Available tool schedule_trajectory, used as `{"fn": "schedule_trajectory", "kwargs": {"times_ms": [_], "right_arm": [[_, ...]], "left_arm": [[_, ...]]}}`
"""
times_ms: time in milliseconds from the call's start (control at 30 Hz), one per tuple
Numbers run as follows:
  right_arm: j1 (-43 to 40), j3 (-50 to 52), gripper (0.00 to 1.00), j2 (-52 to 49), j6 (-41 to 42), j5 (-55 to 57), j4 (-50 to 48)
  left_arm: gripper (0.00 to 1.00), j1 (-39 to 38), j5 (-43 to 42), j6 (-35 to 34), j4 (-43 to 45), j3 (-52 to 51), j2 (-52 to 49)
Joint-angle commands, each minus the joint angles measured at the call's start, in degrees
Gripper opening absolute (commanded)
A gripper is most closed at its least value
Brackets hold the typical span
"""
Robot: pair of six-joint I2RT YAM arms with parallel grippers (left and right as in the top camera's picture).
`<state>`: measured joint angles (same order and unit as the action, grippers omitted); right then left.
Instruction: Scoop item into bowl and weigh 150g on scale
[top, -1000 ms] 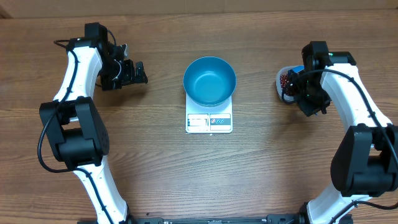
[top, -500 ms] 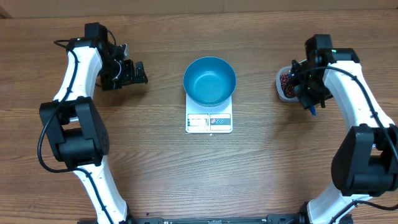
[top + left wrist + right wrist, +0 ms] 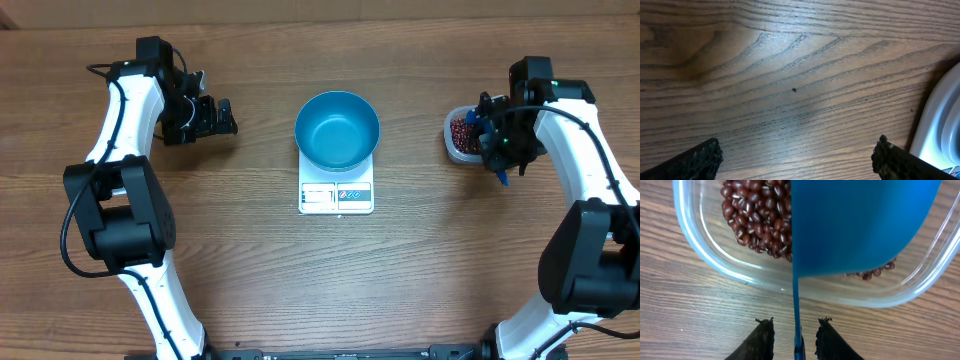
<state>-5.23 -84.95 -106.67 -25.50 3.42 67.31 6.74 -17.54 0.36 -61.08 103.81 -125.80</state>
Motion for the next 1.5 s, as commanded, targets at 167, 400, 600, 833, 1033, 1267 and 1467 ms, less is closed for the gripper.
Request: {"fn": "schedule_trajectory", "kwargs": {"times_ms": [167, 400, 600, 833, 1033, 1267, 1467], "right_arm": [[0.0, 0.4, 0.29, -0.5, 1.7, -1.4, -0.8], [0.0, 0.4, 0.32, -0.5, 3.1, -1.2, 0.4], [-0.3, 0.4, 0.39, -0.5, 6.5, -0.3, 3.3], [-2.7, 0.4, 0.38, -0.5, 11.6, -0.8, 6.3], [-5.0, 1.4, 0.34, -0.5, 12.5, -4.3, 6.9], [-4.9, 2.4, 0.17, -0.5, 12.2, -7.2, 5.2], [-4.9, 2.4, 0.04, -0.5, 12.0, -7.2, 5.0]], "left_arm": [[1.00, -0.4, 0.1, 0.9, 0.0, 0.4, -0.5], [0.99, -0.4, 0.1, 0.9, 0.0, 0.4, -0.5], [1.00, -0.4, 0.1, 0.9, 0.0, 0.4, -0.5], [1.00, -0.4, 0.1, 0.9, 0.0, 0.4, -0.5], [1.00, -0.4, 0.1, 0.9, 0.0, 0.4, -0.5], [1.00, -0.4, 0.1, 0.9, 0.0, 0.4, -0.5], [1.00, -0.4, 0.1, 0.9, 0.0, 0.4, -0.5]]}}
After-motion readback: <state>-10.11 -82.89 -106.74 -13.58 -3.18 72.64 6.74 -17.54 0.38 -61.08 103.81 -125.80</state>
